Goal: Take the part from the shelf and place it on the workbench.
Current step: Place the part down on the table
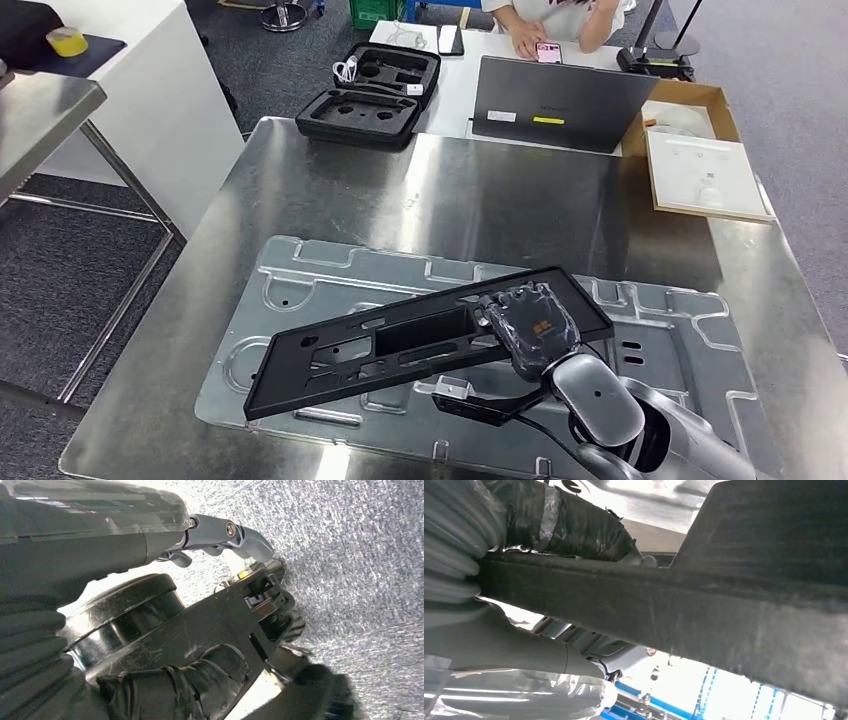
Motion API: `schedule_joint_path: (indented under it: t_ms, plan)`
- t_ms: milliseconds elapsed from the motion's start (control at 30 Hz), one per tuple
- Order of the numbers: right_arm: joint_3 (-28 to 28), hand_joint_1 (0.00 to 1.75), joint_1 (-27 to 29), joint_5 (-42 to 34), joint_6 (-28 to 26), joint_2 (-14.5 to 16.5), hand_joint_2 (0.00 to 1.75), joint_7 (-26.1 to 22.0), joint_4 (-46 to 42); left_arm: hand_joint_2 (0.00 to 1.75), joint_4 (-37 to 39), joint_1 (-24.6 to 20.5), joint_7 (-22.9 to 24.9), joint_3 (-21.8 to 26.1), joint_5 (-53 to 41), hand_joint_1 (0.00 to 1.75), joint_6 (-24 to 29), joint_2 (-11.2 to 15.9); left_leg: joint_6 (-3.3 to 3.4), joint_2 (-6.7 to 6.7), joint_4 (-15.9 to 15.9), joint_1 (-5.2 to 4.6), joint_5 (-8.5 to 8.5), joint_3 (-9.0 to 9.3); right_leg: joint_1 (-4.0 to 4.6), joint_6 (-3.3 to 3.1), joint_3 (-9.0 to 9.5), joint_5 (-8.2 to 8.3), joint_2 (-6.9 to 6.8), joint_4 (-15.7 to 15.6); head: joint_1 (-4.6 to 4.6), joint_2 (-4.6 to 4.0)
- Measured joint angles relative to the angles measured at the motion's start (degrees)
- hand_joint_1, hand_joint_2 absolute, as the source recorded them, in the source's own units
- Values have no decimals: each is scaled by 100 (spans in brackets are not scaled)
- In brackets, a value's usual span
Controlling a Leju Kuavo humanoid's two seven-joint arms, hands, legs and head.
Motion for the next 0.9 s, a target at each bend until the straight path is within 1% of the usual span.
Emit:
schedule_joint_path:
  t_ms: [33, 67, 100, 133, 167, 200, 233, 267, 333, 433, 467, 500, 533, 567, 600, 633, 667, 700, 733, 767, 800, 833, 900]
  plan:
    - [-1, 175, 19, 38, 10, 1, 175, 74, 9, 175, 0, 6, -3, 0, 2, 0, -1, 1, 3, 0, 3, -2, 0, -6, -3, 10, -161, -96, 0, 326, 3, 0]
    - [-3, 175, 40, 69, 21, 2, 175, 165, 17, 175, 0, 13, -11, 0, 8, 0, -1, 1, 4, -1, 7, -3, -2, -9, -8, 19, -244, -97, 0, 477, 2, 0]
    - [-10, 175, 62, 81, 28, 3, 175, 262, 21, 175, 0, 18, -27, 0, 18, 0, -1, 1, 2, -1, 14, -3, -3, -11, -16, 24, -219, 4, -1, 404, 3, 0]
    - [-24, 175, 83, 66, 31, 4, 175, 361, 23, 175, 0, 21, -51, 0, 28, 0, -1, 1, -3, -2, 25, -1, -8, -11, -27, 26, -85, 183, -2, 116, 3, 0]
    - [-45, 175, 105, 38, 29, 5, 175, 451, 22, 175, 0, 22, -82, 0, 38, 0, -1, 0, -15, -3, 44, 2, -17, -11, -39, 25, 108, 360, -4, -297, 4, 0]
    - [-80, 175, 133, 8, 28, 9, 175, 540, 20, 175, 0, 21, -111, 0, 46, 0, -1, 1, -34, -7, 68, -6, -31, -18, -34, 20, 289, 488, -4, -667, 3, 0]
    - [-117, 175, 162, -9, 32, 13, 175, 623, 13, 175, 0, 21, -137, 0, 50, 0, -1, 3, -55, -10, 90, -13, -45, -26, -32, 8, 417, 559, -4, -928, 1, 0]
    - [-147, 175, 186, -14, 36, 15, 175, 684, 6, 175, 0, 21, -156, 0, 54, 0, -1, 5, -73, -13, 106, -22, -56, -34, -28, -2, 482, 572, -2, -1059, -1, 0]
    - [-173, 175, 207, -9, 43, 17, 175, 743, -6, 175, 0, 22, -168, 0, 57, 0, -1, 8, -87, -14, 114, -30, -63, -42, -27, -20, 493, 572, 2, -1071, -7, 0]
    - [-187, 175, 229, 17, 58, 17, 175, 787, -13, 175, 0, 24, -181, 0, 61, 0, -1, 8, -98, -14, 107, -29, -56, -42, -22, -26, 490, 573, 5, -1066, -7, 0]
    - [-211, 131, 275, 68, 87, 15, 131, 863, -23, 175, 0, 27, -197, 0, 69, 0, -1, 10, -121, -13, 106, -29, -55, -43, -25, -51, 489, 583, 7, -1075, -6, 0]
    - [-265, 87, 341, 138, 122, 6, 87, 957, -53, 175, 0, 32, -215, 0, 85, 0, -1, 13, -165, -12, 292, -20, -173, -124, -28, -92, 491, 597, 10, -1085, -12, 0]
    - [-327, 44, 415, 207, 157, -6, 44, 1049, -86, 175, 0, 38, -233, 0, 99, 0, -1, 15, -213, -11, 593, -10, -341, -257, -30, -133, 492, 611, 12, -1096, -16, 0]
    - [-392, 0, 484, 259, 182, -21, 0, 1114, -118, 131, 0, 45, -243, 0, 112, 0, -3, 18, -256, -10, 990, 0, -542, -435, -36, -170, 495, 624, 13, -1107, -21, 0]
    - [-452, 0, 540, 281, 189, -38, 0, 1138, -146, 87, 0, 53, -246, 0, 118, 0, -10, 19, -283, -9, 1434, 10, -742, -637, -32, -187, 496, 626, 13, -1105, -27, 0]
    - [-487, 0, 588, 283, 187, -48, 0, 1140, -157, 44, 0, 58, -246, 0, 118, 0, -28, 18, -286, -9, 1666, 12, -793, -749, -25, -191, 497, 623, 14, -1101, -26, 0]
    - [-529, 0, 637, 271, 180, -57, 0, 1143, -171, 0, 0, 62, -242, 0, 118, 0, -57, 18, -276, -9, 1697, 12, -740, -768, -19, -194, 499, 619, 17, -1097, -27, 0]
    - [-570, 0, 679, 252, 170, -62, 0, 1143, -185, 0, 0, 64, -235, 0, 118, 0, -91, 17, -255, -10, 1515, 10, -592, -685, -14, -197, 502, 615, 25, -1093, -27, 0]
    - [-613, 0, 709, 217, 149, -63, 0, 1142, -205, 0, 0, 63, -225, 0, 118, 0, -125, 17, -220, -12, 1148, 3, -386, -509, -9, -197, 508, 611, 36, -1091, -27, 0]
    - [-663, 0, 730, 167, 118, -64, 0, 1138, -226, 0, 0, 60, -214, 0, 119, 0, -152, 18, -178, -14, 742, -12, -225, -315, -6, -195, 511, 607, 47, -1090, -25, 0]
    - [-712, 0, 743, 107, 78, -64, 0, 1135, -242, 0, 0, 55, -203, 0, 120, 0, -170, 19, -143, -16, 400, -29, -120, -149, -1, -185, 507, 604, 57, -1089, -23, 0]
    - [-759, 0, 759, 37, 31, -64, 0, 1131, -255, 0, 0, 51, -195, 0, 125, 0, -185, 20, -117, -17, 180, -46, -75, -43, 1, -168, 500, 606, 64, -1093, -23, 0]
    - [-847, 0, 808, -100, -64, -64, 0, 1128, -264, 0, 0, 52, -188, 0, 134, 0, -192, 20, -95, -18, 59, -66, -81, 9, 2, -118, 493, 615, 68, -1112, -22, 0]
